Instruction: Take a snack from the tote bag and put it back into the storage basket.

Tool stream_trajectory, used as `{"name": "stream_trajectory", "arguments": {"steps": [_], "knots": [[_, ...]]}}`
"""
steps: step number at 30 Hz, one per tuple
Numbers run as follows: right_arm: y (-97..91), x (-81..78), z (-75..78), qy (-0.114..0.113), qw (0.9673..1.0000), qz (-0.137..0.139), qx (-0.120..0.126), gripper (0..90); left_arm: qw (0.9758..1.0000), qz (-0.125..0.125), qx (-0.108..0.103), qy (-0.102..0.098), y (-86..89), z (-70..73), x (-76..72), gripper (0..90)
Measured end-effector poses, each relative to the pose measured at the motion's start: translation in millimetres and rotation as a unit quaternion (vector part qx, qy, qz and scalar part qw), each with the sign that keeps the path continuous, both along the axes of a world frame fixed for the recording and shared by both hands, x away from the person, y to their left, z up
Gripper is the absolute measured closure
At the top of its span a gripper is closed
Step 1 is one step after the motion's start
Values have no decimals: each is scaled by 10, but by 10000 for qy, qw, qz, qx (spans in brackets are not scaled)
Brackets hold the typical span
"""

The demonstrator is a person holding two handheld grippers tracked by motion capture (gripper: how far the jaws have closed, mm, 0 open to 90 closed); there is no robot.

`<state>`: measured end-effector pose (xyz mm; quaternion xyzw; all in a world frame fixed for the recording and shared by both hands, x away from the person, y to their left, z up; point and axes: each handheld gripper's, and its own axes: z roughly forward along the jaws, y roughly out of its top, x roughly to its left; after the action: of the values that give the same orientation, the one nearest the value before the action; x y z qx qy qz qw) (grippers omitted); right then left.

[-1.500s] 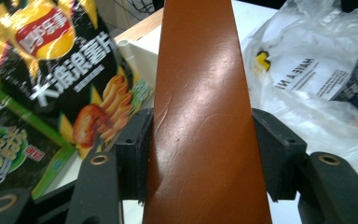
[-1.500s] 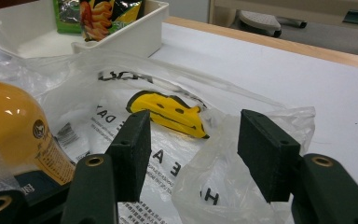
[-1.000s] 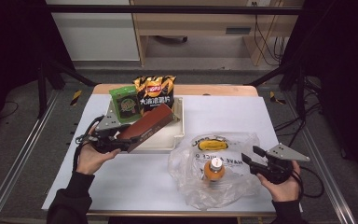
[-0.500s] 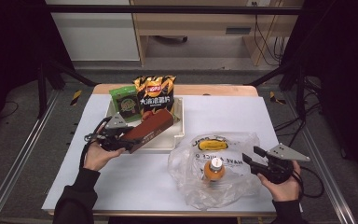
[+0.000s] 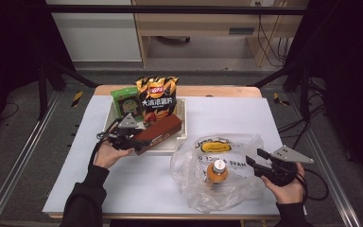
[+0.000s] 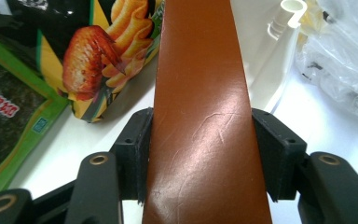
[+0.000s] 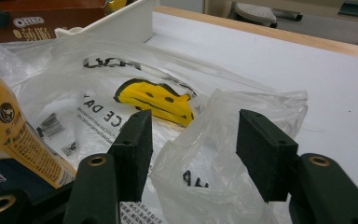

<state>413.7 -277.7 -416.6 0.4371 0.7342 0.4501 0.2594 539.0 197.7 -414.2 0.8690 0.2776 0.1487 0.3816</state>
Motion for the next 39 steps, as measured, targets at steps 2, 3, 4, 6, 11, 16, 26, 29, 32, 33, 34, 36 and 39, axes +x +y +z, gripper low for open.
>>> {"name": "stream_trajectory", "arguments": {"steps": [2, 3, 4, 6, 11, 16, 26, 29, 32, 33, 34, 36, 39], "knots": [[-1, -1, 1, -2, 10000, 0, 3, 458, 10000, -24, 27, 19, -25, -26, 20, 432], [-1, -1, 2, -5, 10000, 0, 3, 458, 10000, -38, 52, 28, -46, -45, 32, 431], [-1, -2, 3, 0, 10000, -2, 9, 458, 10000, -48, 59, 53, -58, -57, 39, 431], [-1, -2, 2, -6, 10000, 4, 6, 458, 10000, -33, 24, 60, -84, -77, 57, 431], [8, 6, -5, 15, 10000, 7, 32, 457, 9998, -8, -73, 161, -69, -91, 109, 427], [24, 9, -12, 26, 10000, 32, 8, 457, 9998, 49, -100, 150, -84, -96, 123, 421], [19, 0, -1, 15, 10000, 23, 35, 457, 9986, 450, -261, -85, -9, -28, -74, 361], [19, -3, 4, 15, 10000, 26, 23, 457, 9970, 674, -322, -224, 40, -45, -203, 346], [21, -5, 6, -5, 10000, 26, 20, 458, 9956, 780, -468, -243, 76, -74, -280, 335], [22, -6, 6, -3, 10000, 28, 23, 458, 9954, 810, -471, -217, 81, -89, -301, 325], [22, -7, 6, 1, 10000, 32, 19, 458, 9951, 854, -449, -196, 83, -108, -317, 310], [22, -6, 4, 15, 10000, 28, 26, 459, 9949, 901, -387, -241, 82, -131, -337, 305], [24, -3, 1, -1, 10000, 33, 7, 464, 9945, 929, -400, -267, 95, -115, -329, 365]]}}
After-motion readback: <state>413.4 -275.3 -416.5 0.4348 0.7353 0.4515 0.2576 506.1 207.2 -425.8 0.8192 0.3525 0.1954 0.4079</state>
